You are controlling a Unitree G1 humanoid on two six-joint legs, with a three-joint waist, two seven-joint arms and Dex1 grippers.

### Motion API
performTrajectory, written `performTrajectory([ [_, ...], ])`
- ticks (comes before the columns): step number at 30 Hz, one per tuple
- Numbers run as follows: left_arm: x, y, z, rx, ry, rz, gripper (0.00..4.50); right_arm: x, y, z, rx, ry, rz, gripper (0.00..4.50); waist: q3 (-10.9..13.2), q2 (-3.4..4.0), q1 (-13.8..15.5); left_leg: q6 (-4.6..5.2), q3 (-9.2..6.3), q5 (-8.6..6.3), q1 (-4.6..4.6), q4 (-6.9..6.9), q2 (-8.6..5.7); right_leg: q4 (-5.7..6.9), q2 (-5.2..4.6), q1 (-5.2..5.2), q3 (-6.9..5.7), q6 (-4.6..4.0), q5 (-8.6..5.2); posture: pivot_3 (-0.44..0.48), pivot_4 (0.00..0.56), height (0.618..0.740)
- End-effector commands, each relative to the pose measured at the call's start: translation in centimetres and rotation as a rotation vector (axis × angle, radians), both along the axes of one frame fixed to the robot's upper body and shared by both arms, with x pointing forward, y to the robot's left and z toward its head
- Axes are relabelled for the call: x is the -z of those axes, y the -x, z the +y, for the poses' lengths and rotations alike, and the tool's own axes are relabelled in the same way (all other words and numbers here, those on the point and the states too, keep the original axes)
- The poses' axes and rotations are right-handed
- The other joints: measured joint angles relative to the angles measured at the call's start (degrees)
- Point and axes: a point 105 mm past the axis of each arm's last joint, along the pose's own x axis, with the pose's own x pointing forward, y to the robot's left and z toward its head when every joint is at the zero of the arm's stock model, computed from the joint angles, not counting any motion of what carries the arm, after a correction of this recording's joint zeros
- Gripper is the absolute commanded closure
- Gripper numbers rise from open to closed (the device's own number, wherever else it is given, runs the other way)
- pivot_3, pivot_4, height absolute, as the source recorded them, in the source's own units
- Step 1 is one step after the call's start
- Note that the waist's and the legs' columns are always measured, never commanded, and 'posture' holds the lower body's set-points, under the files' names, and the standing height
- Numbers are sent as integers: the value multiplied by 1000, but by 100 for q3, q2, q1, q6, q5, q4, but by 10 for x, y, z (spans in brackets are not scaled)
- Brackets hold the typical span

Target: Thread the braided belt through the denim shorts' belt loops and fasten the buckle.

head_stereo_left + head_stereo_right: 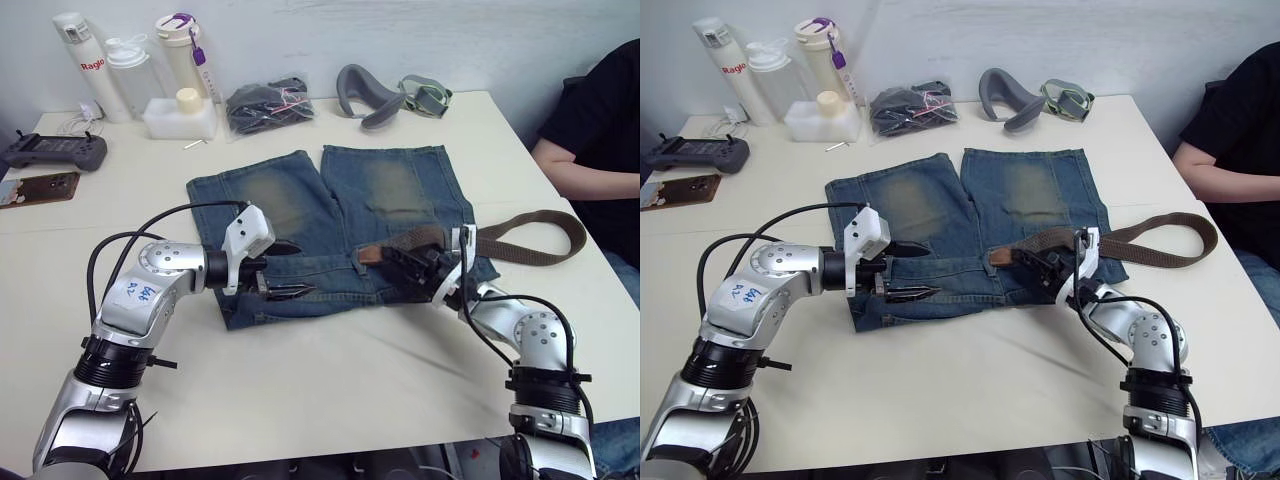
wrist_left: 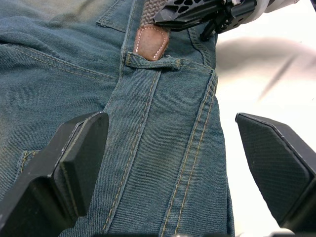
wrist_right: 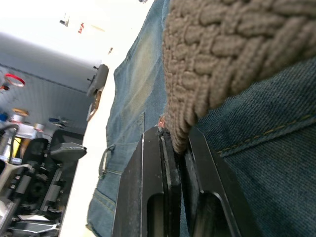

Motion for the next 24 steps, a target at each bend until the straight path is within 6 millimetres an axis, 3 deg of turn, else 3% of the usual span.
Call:
performTrajectory([
  [1, -16, 3, -2, 20, 16, -59, 0, 4, 4, -2, -8, 55, -13, 4466, 0, 0, 1, 0, 0, 0, 0, 0, 0, 0, 0, 0, 0, 0, 0, 0, 150, 740],
  [8, -15, 3, -2, 21, 18, -59, 0, 4, -1, -15, 59, 50, -21, 4466, 0, 0, 3, 0, 0, 0, 0, 2, 0, 0, 0, 2, 0, 0, 0, 0, 150, 740],
  [14, -15, 3, -4, 25, 19, -58, 0, 6, 4, -1, 24, 60, -21, 4466, 0, 0, 15, 0, 0, 0, 1, 4, -1, -1, -1, 5, 0, 0, 0, 0, 150, 740],
  [19, -15, 3, -5, 28, 20, -59, 0, 6, -6, -12, 114, 102, -36, 4466, 0, 0, 7, -1, 0, 0, 4, 3, 0, 0, 0, 5, 0, 0, 0, 0, 150, 740],
  [24, -15, 3, -6, 31, 21, -57, 0, 5, -2, -6, 87, 133, -53, 4466, 0, 0, 7, -1, 0, 0, 5, 4, -1, 1, 0, 7, 0, 0, 0, 0, 150, 740],
])
